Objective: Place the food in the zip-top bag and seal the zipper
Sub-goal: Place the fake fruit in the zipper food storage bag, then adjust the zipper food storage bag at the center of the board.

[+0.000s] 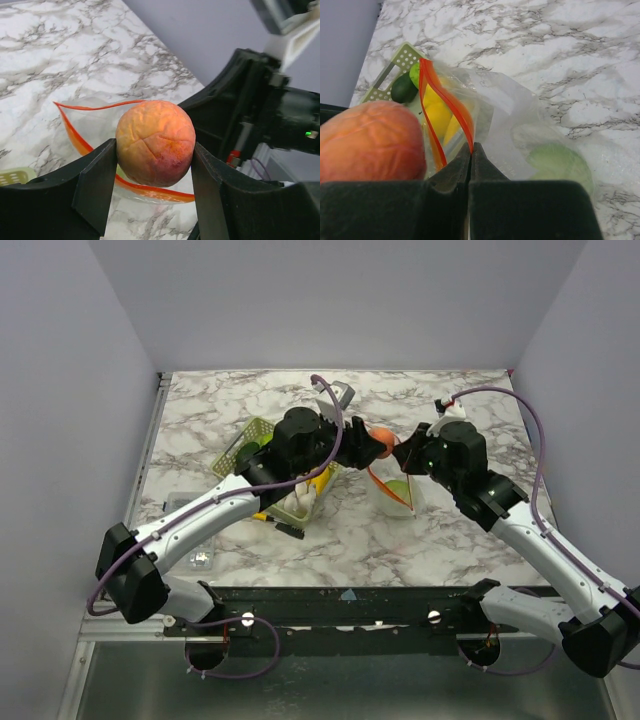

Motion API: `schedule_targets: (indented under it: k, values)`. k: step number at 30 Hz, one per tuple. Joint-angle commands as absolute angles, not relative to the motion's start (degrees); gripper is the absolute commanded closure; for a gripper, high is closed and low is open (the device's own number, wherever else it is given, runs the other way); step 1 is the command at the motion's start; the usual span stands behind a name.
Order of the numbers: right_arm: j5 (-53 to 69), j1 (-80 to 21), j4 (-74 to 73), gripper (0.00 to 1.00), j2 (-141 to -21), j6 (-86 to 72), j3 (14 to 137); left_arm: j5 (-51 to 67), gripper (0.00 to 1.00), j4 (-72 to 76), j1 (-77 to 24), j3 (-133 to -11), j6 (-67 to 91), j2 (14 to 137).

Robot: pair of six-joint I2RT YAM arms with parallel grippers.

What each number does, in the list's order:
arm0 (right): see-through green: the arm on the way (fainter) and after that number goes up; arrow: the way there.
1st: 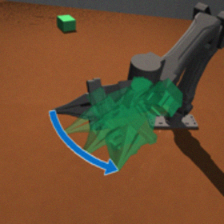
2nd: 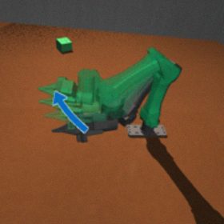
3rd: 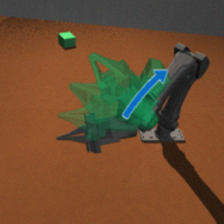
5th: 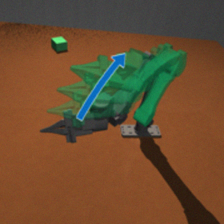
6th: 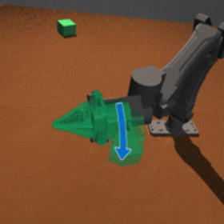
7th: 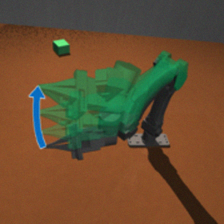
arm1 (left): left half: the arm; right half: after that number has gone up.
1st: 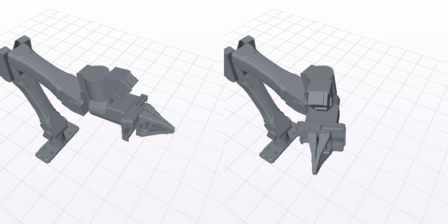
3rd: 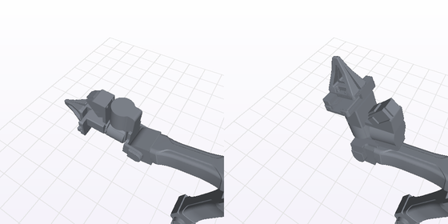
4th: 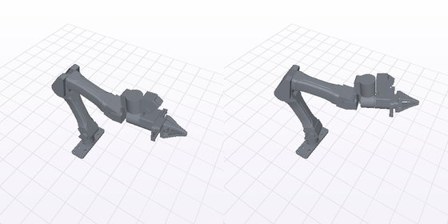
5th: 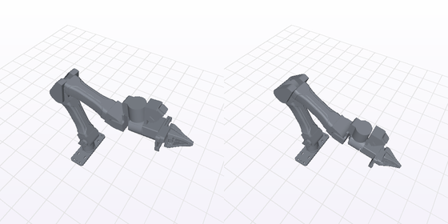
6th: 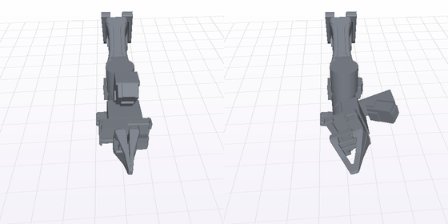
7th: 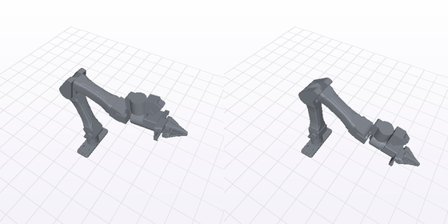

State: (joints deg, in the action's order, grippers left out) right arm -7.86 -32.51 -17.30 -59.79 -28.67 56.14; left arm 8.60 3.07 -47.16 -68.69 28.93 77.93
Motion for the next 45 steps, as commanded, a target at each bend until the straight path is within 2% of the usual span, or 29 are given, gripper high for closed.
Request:
schedule_targets:
  k: [1,8,9,12,14,21,27,32,35,45]
  values:
    - [-7.55,-32.51,-17.34,0.99,-58.44,-30.78,58.14,4.46,1.0,0.55,-47.33,-70.36,27.13,81.73]
    - [-6.54,-32.44,-16.76,0.99,-58.35,-31.36,58.28,3.16,1.0,-6.83,-47.35,-76.78,27.51,87.79]
    - [-6.59,-32.45,-16.64,0.99,-58.44,-31.38,58.27,2.73,0.93,-7.81,-47.38,-77.64,27.74,88.27]
    - [-6.5,-32.46,-16.68,0.99,-58.64,-31.38,57.95,2.47,0.51,-9.51,-47.46,-78.83,27.77,88.62]
    - [-6.58,-32.51,-16.63,0.99,-58.65,-31.51,57.77,1.42,0.34,-10.82,-47.53,-79.09,28.18,88.32]
    - [-7.41,-32.47,-16.79,0.99,-58.31,-31.21,57.39,0.57,0.15,-17.21,-47.51,-82.21,27.95,87.95]
    - [-7.9,-32.42,-17.19,0.99,-58.28,-31.02,56.81,0.96,0.11,-18.91,-47.48,-82.09,27.45,84.67]
    - [-7.82,-32.5,-17.44,0.99,-58.19,-30.76,56.46,0.6,0.21,-20.87,-47.22,-80.26,26.63,81.19]
    - [-7.98,-32.52,-18.11,0.99,-58.29,-30.35,56.66,0.44,0.22,-23.97,-46.67,-80.6,27.02,80.71]
    - [-6.96,-32.44,-19.03,0.99,-58.89,-29.67,57.37,-3.26,0.16,-36.84,-46.02,-93.95,26.4,94.24]
